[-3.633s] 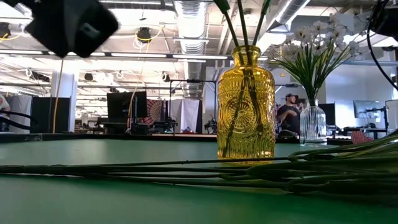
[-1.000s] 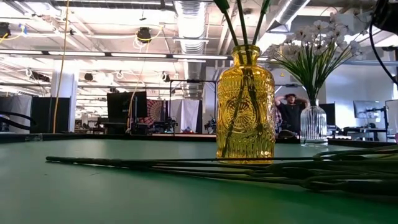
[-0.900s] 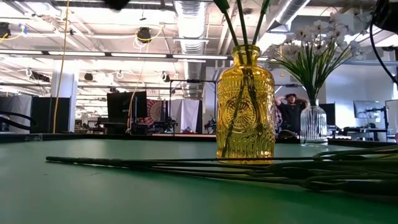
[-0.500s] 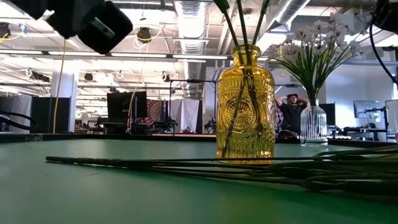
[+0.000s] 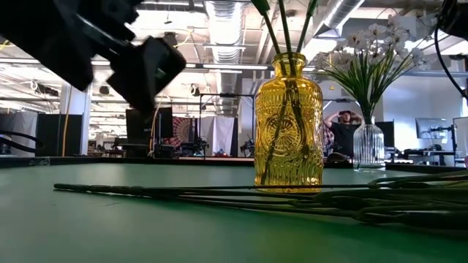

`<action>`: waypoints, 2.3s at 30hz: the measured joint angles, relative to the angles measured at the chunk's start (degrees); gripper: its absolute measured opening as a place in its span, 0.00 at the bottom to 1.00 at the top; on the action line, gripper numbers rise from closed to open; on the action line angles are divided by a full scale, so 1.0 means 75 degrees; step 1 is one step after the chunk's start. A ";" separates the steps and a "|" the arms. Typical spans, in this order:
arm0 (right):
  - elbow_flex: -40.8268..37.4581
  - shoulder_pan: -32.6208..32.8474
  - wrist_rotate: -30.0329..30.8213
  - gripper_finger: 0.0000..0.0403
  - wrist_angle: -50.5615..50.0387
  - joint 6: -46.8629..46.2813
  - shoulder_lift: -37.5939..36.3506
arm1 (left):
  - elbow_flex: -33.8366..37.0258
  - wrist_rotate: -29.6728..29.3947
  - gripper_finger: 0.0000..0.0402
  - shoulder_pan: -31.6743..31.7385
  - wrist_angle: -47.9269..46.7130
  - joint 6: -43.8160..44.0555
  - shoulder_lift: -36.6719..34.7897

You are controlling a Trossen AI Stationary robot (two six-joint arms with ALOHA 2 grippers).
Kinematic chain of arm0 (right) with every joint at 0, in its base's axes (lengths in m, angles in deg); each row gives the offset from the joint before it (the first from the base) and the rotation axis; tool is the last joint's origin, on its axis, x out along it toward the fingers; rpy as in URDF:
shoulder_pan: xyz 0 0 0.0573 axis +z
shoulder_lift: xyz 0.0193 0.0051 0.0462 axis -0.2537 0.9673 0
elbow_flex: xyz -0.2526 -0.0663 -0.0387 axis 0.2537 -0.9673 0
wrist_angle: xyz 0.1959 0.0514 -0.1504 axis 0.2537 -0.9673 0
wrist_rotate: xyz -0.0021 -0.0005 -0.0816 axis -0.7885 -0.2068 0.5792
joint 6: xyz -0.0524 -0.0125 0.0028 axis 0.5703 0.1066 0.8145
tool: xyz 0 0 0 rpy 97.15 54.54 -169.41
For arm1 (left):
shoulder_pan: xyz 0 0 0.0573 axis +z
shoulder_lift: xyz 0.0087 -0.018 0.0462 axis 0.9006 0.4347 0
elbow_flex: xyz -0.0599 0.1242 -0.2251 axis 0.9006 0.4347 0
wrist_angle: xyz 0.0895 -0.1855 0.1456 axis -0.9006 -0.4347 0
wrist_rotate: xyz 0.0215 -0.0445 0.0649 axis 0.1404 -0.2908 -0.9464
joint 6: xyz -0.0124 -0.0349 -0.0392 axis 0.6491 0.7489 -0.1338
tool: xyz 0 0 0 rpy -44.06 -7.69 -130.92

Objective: Sort flowers into vase by color
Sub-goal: Put the bottom middle pink flowers into the bottom transparent vase

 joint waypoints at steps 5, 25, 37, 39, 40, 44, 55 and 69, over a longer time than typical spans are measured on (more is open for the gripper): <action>0.0000 0.0000 -0.0022 0.52 -0.0003 0.0001 0.0000 | 0.0000 -0.0039 0.54 0.0007 0.0234 -0.0027 0.0442; -0.0003 0.0000 -0.0029 0.52 -0.0001 -0.0041 0.0000 | -0.0004 -0.0647 0.54 0.0007 0.0816 -0.0100 0.1043; -0.0003 0.0000 -0.0032 0.52 0.0064 -0.0115 0.0000 | -0.0149 -0.0865 0.54 -0.0023 0.1996 0.0210 0.1844; -0.0003 0.0000 -0.0033 0.52 0.0066 -0.0110 0.0000 | -0.0172 -0.0881 0.54 -0.0023 0.1962 0.0208 0.1859; -0.0003 0.0000 -0.0035 0.52 0.0067 -0.0087 0.0000 | -0.0181 -0.0933 0.54 -0.0023 0.1966 0.0203 0.1859; -0.0003 0.0000 -0.0036 0.52 0.0062 -0.0075 0.0000 | -0.0187 -0.1201 0.54 -0.0023 0.1949 0.0251 0.1859; -0.0003 0.0000 -0.0038 0.52 0.0058 -0.0066 0.0000 | -0.0190 -0.1249 0.54 -0.0031 0.1728 0.0388 0.1925; -0.0003 0.0000 -0.0038 0.52 0.0026 -0.0056 0.0000 | -0.0201 -0.1387 0.28 -0.0417 0.1771 0.0152 0.2058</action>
